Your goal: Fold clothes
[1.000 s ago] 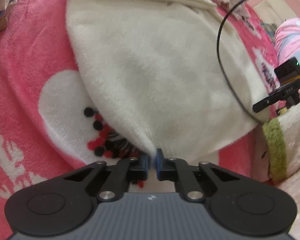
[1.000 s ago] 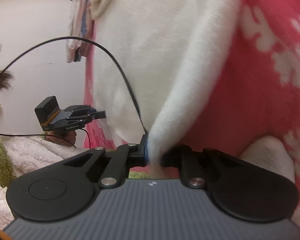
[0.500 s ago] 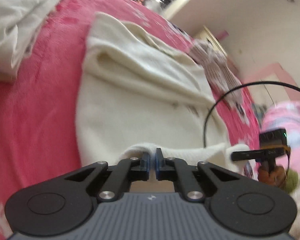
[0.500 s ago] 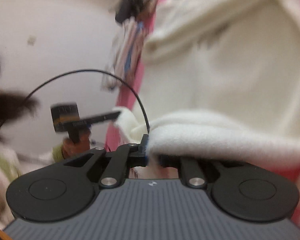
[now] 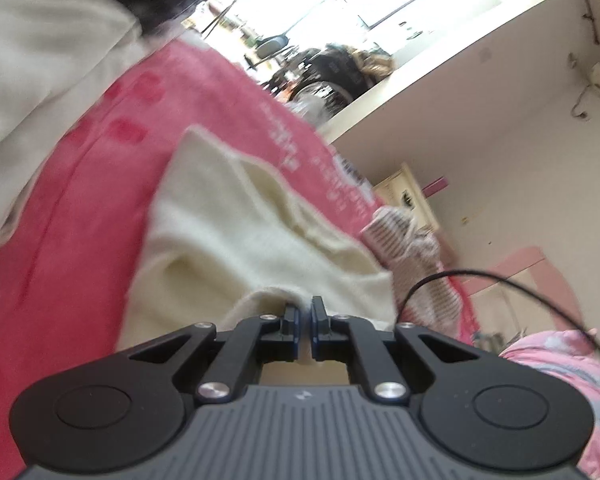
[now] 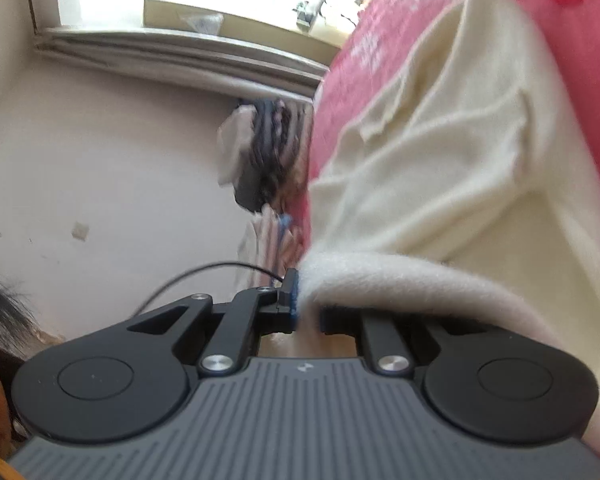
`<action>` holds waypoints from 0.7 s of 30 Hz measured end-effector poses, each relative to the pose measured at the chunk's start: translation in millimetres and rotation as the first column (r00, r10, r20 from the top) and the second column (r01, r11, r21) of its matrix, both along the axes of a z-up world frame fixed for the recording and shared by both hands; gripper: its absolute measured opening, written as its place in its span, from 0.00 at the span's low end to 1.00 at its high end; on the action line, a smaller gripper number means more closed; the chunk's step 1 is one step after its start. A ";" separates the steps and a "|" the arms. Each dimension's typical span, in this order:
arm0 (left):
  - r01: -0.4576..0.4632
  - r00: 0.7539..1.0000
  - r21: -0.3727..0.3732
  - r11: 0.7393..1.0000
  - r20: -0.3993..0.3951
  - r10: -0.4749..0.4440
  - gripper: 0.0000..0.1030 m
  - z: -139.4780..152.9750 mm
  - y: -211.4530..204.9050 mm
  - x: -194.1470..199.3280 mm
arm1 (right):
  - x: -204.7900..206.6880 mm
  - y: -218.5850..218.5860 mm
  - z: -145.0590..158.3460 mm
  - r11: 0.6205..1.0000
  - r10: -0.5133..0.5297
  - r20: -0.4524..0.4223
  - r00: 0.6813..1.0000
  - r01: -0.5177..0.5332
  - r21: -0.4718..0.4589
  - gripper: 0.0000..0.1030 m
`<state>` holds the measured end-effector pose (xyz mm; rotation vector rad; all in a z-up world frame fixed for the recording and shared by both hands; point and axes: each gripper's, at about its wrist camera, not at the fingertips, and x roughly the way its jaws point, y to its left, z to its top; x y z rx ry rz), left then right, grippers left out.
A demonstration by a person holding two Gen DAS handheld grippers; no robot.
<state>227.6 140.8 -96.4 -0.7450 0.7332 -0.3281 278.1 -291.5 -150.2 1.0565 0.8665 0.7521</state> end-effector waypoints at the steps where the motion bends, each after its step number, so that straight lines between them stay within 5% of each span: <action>1: 0.003 1.000 0.002 1.000 0.015 -0.003 0.06 3.8 -1.4 7.0 | 3.5 -1.3 1.6 1.000 -0.012 0.008 1.000 0.012 0.008 0.08; 12: -0.008 0.994 0.066 0.998 0.106 0.001 0.06 24.6 -12.6 108.9 | 72.3 -24.9 23.9 0.994 -0.105 0.115 0.988 0.103 0.026 0.08; 18: -0.038 0.998 0.084 0.996 0.062 0.032 0.06 9.0 -19.7 176.5 | 115.0 -33.8 14.3 0.988 -0.152 0.120 0.981 0.148 0.040 0.08; 21: -0.047 0.998 0.117 0.992 -0.029 0.051 0.08 -18.8 -25.7 209.2 | 139.5 -42.4 -11.5 0.978 -0.196 0.029 0.980 0.193 0.075 0.11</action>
